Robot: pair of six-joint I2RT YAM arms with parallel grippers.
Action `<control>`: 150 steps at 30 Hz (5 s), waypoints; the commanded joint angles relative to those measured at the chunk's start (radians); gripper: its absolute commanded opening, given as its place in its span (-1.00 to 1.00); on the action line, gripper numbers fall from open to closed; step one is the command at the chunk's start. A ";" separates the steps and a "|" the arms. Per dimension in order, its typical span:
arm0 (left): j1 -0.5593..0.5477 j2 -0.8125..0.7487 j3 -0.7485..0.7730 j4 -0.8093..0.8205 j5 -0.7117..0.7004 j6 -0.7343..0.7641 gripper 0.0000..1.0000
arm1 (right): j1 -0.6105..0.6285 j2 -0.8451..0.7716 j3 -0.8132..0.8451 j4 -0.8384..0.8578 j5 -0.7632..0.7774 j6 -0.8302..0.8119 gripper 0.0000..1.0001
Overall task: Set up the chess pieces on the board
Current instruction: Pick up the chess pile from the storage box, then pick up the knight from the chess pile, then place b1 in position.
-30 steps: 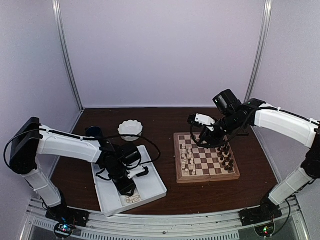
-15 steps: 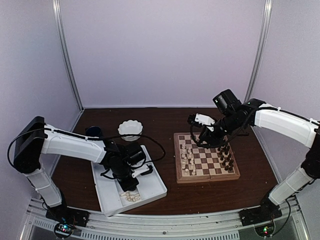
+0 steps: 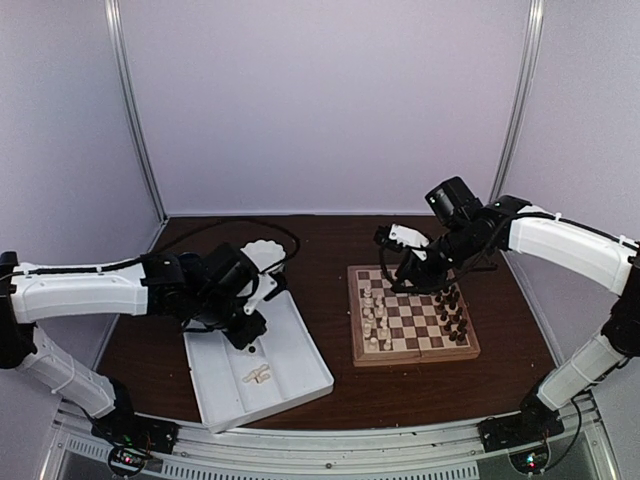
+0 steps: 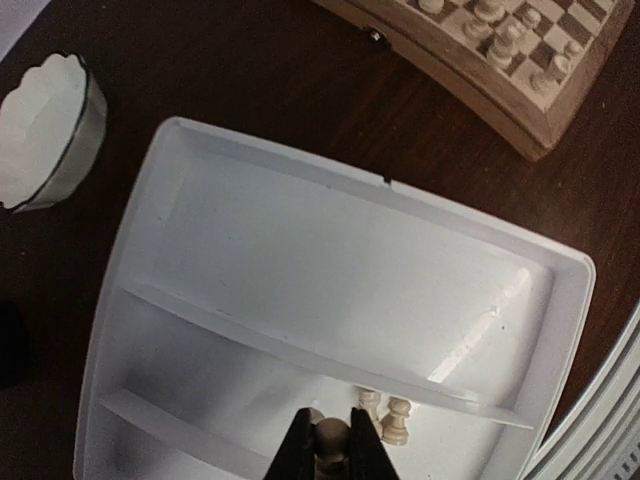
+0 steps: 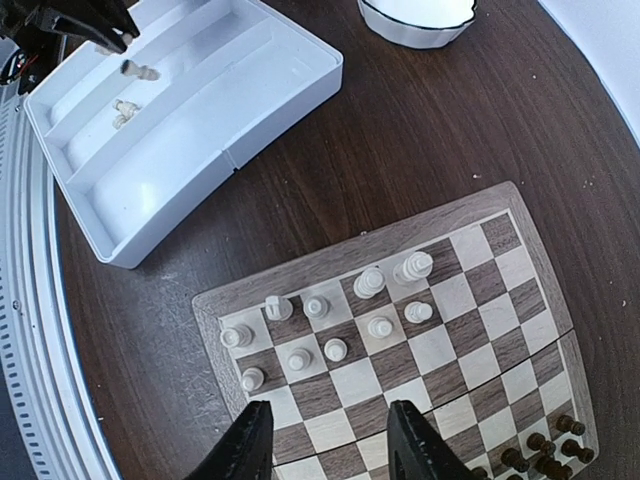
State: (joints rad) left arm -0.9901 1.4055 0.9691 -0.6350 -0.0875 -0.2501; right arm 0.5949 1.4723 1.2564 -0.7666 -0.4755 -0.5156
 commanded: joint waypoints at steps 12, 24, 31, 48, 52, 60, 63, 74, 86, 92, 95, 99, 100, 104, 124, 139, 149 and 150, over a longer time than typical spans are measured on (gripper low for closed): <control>0.022 -0.316 -0.187 0.888 -0.257 -0.245 -0.96 | -0.004 0.194 0.239 0.307 -0.603 0.576 -0.05; 0.023 -0.281 -0.231 1.358 -0.218 -0.251 -0.97 | 0.080 0.411 0.117 1.609 -0.708 1.816 0.23; 0.023 -0.219 -0.259 1.568 -0.206 -0.247 -1.00 | 0.130 0.410 0.075 1.789 -0.665 1.971 0.29; 0.024 -0.105 -0.247 1.742 -0.152 -0.270 -1.00 | 0.145 0.424 0.071 1.807 -0.669 1.973 0.19; 0.029 -0.098 -0.241 1.728 -0.136 -0.281 -1.00 | 0.144 0.419 0.064 1.798 -0.683 1.956 0.17; 0.050 -0.079 -0.243 1.740 -0.110 -0.346 -1.00 | 0.144 0.400 0.062 1.801 -0.716 1.918 0.02; 0.063 -0.068 -0.252 1.761 -0.108 -0.382 -1.00 | 0.144 0.393 0.063 1.799 -0.727 1.905 -0.02; 0.076 -0.033 -0.250 1.790 -0.068 -0.418 -1.00 | 0.127 0.382 0.055 1.789 -0.727 1.881 -0.24; 0.080 0.026 -0.215 1.821 0.003 -0.463 -1.00 | 0.116 0.372 0.058 1.698 -0.735 1.823 -0.07; 0.079 0.013 -0.241 1.831 -0.045 -0.434 -1.00 | 0.109 0.342 0.040 1.700 -0.739 1.811 -0.24; 0.081 0.017 -0.240 1.830 -0.044 -0.433 -1.00 | 0.109 0.330 0.037 1.688 -0.738 1.796 -0.39; 0.080 0.032 -0.235 1.836 -0.036 -0.443 -1.00 | 0.102 0.327 0.037 1.684 -0.735 1.791 -0.51; 0.080 0.035 -0.236 1.836 -0.035 -0.444 -1.00 | 0.099 0.327 0.037 1.681 -0.733 1.788 -0.54; 0.080 0.040 -0.235 1.829 -0.028 -0.448 -1.00 | 0.086 0.324 0.036 1.635 -0.728 1.753 -0.66; 0.168 -0.187 -0.166 1.001 0.032 -0.229 -1.00 | -0.050 0.340 0.559 -0.413 -0.342 0.012 -0.86; 0.321 -0.079 0.013 0.514 0.198 -0.054 -1.00 | -0.008 0.644 0.914 -0.688 0.400 -0.345 -0.86; 0.321 -0.127 0.015 0.483 0.220 -0.091 -1.00 | 0.058 0.858 1.091 -0.707 0.563 -0.409 -0.86; 0.321 -0.130 0.016 0.480 0.223 -0.094 -1.00 | 0.066 0.871 1.097 -0.704 0.573 -0.415 -0.86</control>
State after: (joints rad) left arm -0.6758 1.3106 0.9653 -0.1577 0.1055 -0.3347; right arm 0.6308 2.3108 2.2997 -1.4464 -0.0055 -0.8856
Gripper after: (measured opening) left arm 0.084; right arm 0.105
